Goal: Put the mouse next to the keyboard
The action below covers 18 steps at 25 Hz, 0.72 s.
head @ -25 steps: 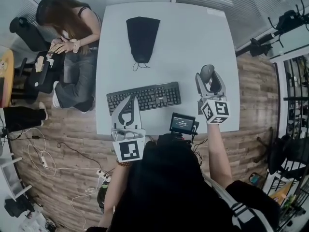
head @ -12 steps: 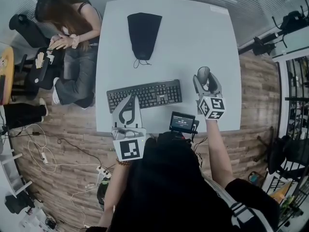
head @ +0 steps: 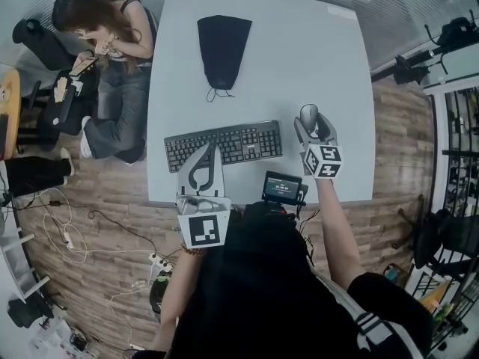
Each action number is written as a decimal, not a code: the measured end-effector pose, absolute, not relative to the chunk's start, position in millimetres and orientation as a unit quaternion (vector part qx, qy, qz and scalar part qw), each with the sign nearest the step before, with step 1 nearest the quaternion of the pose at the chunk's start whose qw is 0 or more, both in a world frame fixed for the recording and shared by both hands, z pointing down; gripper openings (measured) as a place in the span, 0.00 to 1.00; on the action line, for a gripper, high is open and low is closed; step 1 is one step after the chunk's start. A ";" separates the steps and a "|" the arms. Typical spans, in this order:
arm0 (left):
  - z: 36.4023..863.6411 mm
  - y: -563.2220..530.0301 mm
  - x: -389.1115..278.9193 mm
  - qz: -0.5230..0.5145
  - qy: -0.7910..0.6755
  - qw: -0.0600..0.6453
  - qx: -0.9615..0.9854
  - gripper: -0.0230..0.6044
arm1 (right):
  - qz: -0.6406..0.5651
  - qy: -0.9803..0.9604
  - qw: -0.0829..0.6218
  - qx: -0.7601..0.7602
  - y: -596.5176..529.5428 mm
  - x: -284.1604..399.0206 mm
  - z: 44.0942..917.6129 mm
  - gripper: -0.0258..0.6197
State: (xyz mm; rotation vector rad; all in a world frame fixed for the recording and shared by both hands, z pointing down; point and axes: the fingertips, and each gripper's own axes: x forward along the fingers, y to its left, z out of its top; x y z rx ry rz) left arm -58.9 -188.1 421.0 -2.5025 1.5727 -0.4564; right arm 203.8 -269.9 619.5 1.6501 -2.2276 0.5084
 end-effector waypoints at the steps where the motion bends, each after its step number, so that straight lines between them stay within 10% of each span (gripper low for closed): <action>1: 421.3 -188.0 -58.4 -0.152 0.524 0.075 -0.834 0.06 | 0.182 -0.779 0.165 0.577 -269.1 204.2 624.8 0.49; 18: 423.7 -187.1 -61.3 -0.160 0.528 0.071 -0.831 0.06 | 0.228 -0.763 0.225 0.562 -262.2 209.4 694.3 0.49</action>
